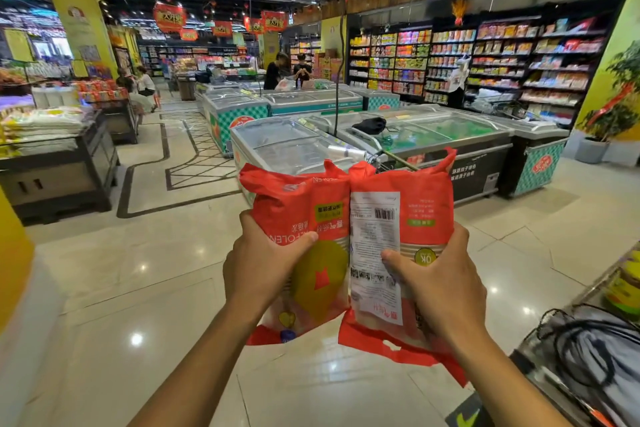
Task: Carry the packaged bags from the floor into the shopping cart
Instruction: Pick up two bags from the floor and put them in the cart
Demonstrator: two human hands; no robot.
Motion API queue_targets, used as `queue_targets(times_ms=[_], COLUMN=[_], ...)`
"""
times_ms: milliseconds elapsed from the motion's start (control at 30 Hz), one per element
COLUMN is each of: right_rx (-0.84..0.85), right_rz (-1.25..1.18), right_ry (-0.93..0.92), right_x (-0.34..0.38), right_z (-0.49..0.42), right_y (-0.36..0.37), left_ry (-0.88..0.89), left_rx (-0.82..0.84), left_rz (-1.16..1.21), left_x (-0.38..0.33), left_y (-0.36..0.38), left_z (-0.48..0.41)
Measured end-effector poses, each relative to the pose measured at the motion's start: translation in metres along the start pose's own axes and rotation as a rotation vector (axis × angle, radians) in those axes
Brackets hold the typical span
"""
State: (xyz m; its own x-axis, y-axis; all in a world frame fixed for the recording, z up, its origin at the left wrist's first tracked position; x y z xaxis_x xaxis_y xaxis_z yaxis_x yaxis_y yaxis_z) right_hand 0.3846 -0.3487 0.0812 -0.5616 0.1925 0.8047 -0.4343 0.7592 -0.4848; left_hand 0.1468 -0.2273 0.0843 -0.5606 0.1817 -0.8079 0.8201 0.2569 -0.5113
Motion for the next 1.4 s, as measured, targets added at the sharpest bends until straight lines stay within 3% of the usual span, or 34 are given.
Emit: queue_targets(times_ms=[867,1400], right_rx=[0.116,0.119], right_rz=[-0.108,-0.071], right_ry=[-0.017,-0.037], right_x=[-0.074,-0.09], right_z=[-0.397,-0.556], right_y=[0.184,0.309], left_ry=[-0.079,-0.083], left_rx=[-0.132,-0.099], left_rz=[-0.086,-0.001], left_x=[-0.077,-0.047], left_y=[0.261,0.381], left_z=[-0.285,-0.458])
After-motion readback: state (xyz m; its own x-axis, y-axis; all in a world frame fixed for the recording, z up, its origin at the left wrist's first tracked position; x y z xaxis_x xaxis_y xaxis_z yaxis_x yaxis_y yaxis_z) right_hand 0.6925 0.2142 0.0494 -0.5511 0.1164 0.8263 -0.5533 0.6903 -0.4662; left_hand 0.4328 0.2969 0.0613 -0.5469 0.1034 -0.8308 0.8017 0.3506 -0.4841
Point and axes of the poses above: each hand's wrist, its own z-axis away from the middle knuckle, its own y-axis out of the palm, x = y × z, the point moved 5 cm from there along -z, towards the middle knuckle, and after that the axes turned 6 degrees about -x, right-handed, at the moved point
